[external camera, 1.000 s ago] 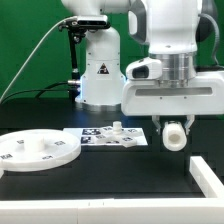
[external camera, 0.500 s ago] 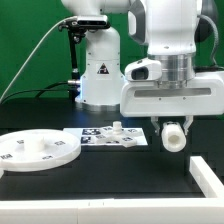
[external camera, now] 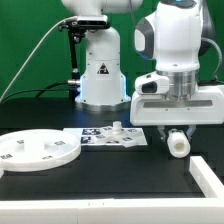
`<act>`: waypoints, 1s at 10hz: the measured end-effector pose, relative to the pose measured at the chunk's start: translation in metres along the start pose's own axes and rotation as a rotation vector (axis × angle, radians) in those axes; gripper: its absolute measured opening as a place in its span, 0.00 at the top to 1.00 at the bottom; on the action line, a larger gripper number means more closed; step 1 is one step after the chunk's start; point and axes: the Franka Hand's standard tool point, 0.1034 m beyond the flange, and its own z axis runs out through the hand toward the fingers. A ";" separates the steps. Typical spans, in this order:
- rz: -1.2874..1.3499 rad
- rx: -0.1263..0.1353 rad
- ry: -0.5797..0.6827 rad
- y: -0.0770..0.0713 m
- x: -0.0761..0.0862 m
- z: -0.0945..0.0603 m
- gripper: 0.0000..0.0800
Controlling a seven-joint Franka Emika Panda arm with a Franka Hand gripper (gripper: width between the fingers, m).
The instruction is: Assemble round table
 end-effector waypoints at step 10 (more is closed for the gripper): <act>-0.063 -0.003 -0.024 0.014 0.010 -0.029 0.19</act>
Offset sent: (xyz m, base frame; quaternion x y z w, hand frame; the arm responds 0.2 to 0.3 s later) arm 0.0000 0.0000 0.0000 0.0000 0.0000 0.0000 1.0000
